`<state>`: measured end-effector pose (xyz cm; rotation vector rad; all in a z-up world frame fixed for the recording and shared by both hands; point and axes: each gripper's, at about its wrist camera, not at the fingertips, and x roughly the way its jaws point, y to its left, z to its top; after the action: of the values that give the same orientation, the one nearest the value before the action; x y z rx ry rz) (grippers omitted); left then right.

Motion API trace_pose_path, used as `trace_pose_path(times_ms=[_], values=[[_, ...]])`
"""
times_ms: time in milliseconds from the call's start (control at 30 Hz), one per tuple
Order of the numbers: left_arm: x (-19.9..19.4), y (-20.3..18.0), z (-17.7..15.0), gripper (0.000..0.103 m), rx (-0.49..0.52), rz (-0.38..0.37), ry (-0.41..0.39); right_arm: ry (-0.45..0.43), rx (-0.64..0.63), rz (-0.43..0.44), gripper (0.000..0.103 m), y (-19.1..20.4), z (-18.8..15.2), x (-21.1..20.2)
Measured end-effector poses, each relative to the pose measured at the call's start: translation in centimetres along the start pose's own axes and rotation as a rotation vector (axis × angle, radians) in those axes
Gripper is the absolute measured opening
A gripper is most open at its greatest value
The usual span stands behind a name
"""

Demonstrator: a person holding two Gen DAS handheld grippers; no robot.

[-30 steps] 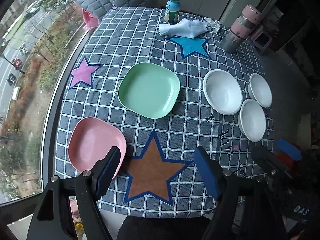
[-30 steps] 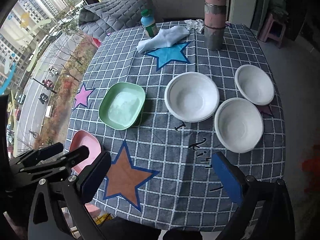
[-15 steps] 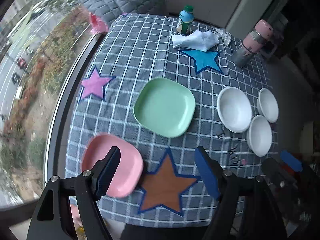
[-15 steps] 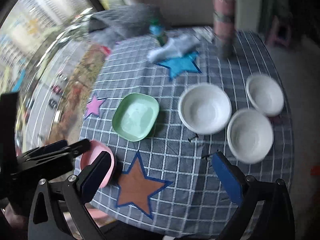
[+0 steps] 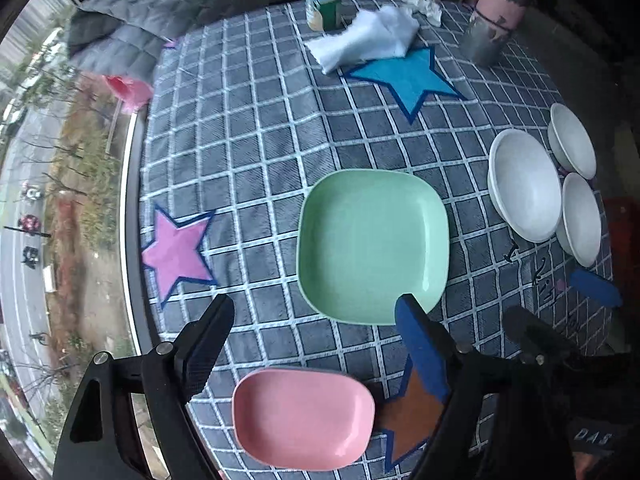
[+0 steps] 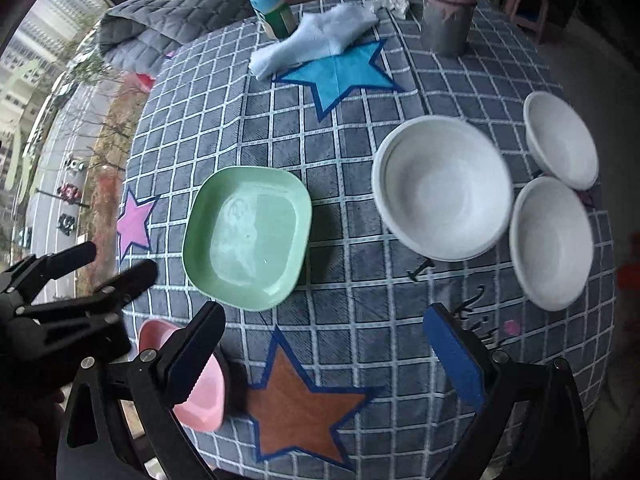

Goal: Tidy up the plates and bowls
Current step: 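Move both grippers to the rim of the green plate, then close the left gripper on the green plate rim while the right gripper grips its other rim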

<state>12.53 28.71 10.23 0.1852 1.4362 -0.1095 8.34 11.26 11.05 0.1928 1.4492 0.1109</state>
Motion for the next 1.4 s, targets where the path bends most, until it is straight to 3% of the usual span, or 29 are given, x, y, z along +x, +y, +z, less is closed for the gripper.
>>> trace_pose_path(times_ms=[100,233,667,800,1200,1400], values=[[1.2,0.6,0.6,0.085,0.003,0.014,0.009,-0.003,0.018,-0.016,0.101,0.6,0.3,0.8],[2.8,1.5,1.0,0.085,0.008,0.016,0.027,0.027,0.046,-0.022,0.084,0.9,0.8,2.3],[6.2,3.7,1.8,0.078,-0.008,-0.041,0.07,0.037,0.064,-0.036,0.084,2.1,1.6,4.9],[7.2,4.2,2.5,0.078,-0.009,-0.049,0.082,0.062,0.066,-0.029,0.075,2.2,2.1,6.2],[10.3,3.5,4.5,0.076,0.037,-0.075,0.116,0.097,0.089,-0.056,0.075,1.8,3.1,8.5],[12.2,4.2,4.7,0.063,0.033,-0.061,0.143,0.115,0.103,-0.069,0.075,1.8,3.4,10.2]])
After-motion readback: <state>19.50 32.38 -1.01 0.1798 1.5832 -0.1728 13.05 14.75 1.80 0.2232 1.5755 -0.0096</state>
